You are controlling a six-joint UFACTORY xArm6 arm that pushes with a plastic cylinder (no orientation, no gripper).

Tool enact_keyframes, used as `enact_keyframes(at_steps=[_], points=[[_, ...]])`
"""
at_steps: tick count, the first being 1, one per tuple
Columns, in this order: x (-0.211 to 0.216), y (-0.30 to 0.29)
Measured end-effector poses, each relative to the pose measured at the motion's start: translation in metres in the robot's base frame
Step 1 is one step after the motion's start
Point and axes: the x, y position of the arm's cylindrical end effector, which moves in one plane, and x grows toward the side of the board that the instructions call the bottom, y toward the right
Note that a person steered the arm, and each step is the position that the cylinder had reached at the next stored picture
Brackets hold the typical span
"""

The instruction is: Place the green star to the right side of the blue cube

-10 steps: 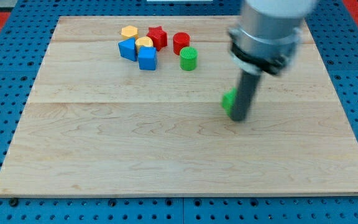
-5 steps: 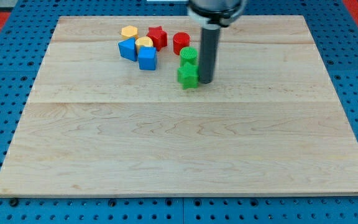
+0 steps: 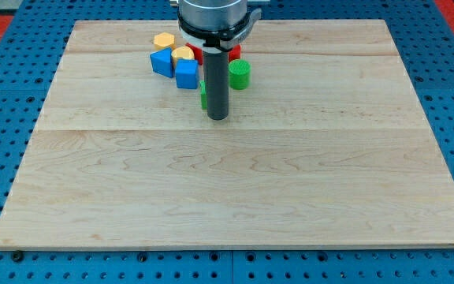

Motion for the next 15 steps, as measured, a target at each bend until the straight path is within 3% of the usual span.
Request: enact_keyframes(at_steps=[1,6,8,9,10,11,13,14,15], points=[[-0.019,0.001],[-0.020,0.054],[-0.081,0.048],[-0.076,0.044],[-0.032,0.073],[-0.025,0.072],[-0.024,0.061],[-0.027,0.027],[-0.047,0.034]])
